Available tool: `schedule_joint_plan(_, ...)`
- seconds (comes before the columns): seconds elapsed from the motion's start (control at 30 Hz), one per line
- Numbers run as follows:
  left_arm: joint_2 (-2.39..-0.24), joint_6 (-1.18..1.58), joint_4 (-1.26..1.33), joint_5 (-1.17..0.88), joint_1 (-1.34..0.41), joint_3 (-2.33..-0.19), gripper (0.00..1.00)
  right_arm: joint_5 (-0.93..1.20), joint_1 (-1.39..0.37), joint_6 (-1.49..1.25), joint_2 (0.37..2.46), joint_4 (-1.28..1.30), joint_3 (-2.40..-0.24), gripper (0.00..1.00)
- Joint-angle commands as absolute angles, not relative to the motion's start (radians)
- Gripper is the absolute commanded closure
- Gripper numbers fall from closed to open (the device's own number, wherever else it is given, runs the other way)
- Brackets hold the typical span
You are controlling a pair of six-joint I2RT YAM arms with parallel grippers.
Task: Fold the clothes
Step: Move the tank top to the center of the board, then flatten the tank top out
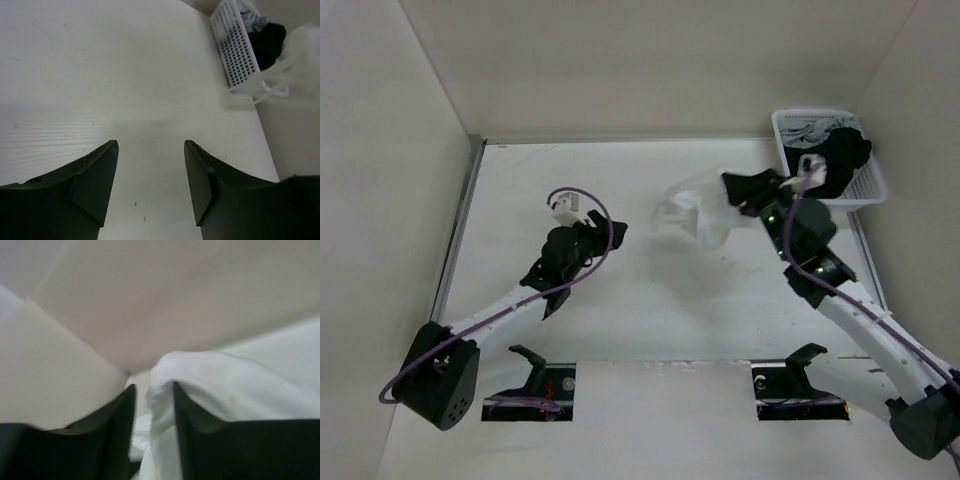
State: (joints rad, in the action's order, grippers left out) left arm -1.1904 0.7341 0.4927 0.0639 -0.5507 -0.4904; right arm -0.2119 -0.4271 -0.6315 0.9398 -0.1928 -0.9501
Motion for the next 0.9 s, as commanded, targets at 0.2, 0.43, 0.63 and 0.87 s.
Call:
schedule_joint_plan(0.2, -1.089, 0.769, 0.347, 0.063, -0.432, -0.358, 0.45, -0.281, -0.686, -0.707, 0.965, -0.032, -0.579, 0.28)
schedule_joint_plan(0.43, -1.144, 0.741, 0.287, 0.141, -0.519, -0.344, 0.48, -0.351, -0.628, -0.860, 0.909, 0.083, -0.443, 0.73)
schedule_joint_plan(0.63, -1.316, 0.724, 0.276, 0.222, -0.559, -0.429, 0.48, -0.299, -0.611, -0.793, 1.179, -0.012, -0.552, 0.41)
schedule_joint_plan(0.87, -1.462, 0.739, 0.367, 0.206, -0.553, -0.514, 0.48, -0.273, -0.565, -0.765, 1.410, -0.109, -0.669, 0.47)
